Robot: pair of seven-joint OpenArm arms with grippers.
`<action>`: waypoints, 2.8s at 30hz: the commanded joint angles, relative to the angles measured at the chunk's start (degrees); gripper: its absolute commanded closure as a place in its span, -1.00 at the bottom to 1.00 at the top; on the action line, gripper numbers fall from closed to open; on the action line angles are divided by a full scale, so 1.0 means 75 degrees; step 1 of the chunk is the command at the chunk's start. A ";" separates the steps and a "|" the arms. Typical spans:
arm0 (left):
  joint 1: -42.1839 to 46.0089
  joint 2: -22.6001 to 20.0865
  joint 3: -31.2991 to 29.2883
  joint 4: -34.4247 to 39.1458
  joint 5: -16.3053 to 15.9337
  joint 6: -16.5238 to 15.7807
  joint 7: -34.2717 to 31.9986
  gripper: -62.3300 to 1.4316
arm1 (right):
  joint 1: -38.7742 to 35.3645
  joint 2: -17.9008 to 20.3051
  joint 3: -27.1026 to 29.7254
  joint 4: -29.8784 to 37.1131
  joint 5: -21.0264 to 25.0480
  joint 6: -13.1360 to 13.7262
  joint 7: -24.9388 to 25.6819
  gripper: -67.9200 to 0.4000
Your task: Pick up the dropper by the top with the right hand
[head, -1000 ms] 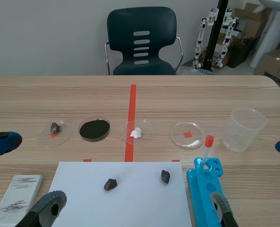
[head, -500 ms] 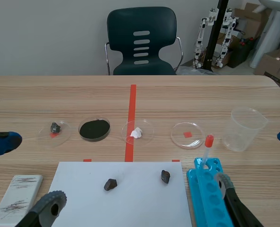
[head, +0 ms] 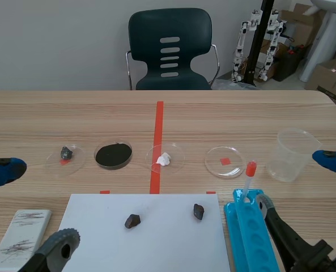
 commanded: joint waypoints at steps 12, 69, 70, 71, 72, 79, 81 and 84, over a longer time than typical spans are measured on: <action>-0.0009 0.0015 0.0009 0.0178 -0.0102 -0.0015 -0.0140 -1.00 | 0.1784 -0.0195 -0.0740 -0.1142 0.0023 0.0664 0.0082 -0.93; -0.0009 0.0017 0.0009 0.0178 -0.0102 -0.0015 -0.0143 -1.00 | 0.2034 -0.0883 -0.0784 -0.1358 -0.0673 0.0982 -0.0055 0.54; -0.0009 0.0017 0.0009 0.0178 -0.0102 -0.0015 -0.0143 -1.00 | 0.2034 -0.0883 -0.0784 -0.1358 -0.0685 0.0982 -0.0055 0.54; -0.0009 0.0017 0.0009 0.0178 -0.0102 -0.0015 -0.0143 -1.00 | 0.2034 -0.0883 -0.0784 -0.1358 -0.0699 0.0982 -0.0055 0.54; -0.0009 0.0017 0.0009 0.0178 -0.0102 -0.0015 -0.0143 -1.00 | 0.2034 -0.0883 -0.0784 -0.1358 -0.0699 0.0982 -0.0055 0.54; -0.0009 0.0017 0.0009 0.0178 -0.0102 -0.0015 -0.0143 -1.00 | 0.2034 -0.0883 -0.0784 -0.1358 -0.0755 0.0982 -0.0058 0.61; -0.0009 0.0017 0.0009 0.0178 -0.0102 -0.0015 -0.0143 -1.00 | 0.2034 -0.0883 -0.0784 -0.1358 -0.0874 0.0982 -0.0055 0.51; -0.0009 0.0017 0.0009 0.0178 -0.0102 -0.0015 -0.0143 -1.00 | 0.2031 -0.0880 -0.0784 -0.1358 -0.0901 0.0982 -0.0052 0.38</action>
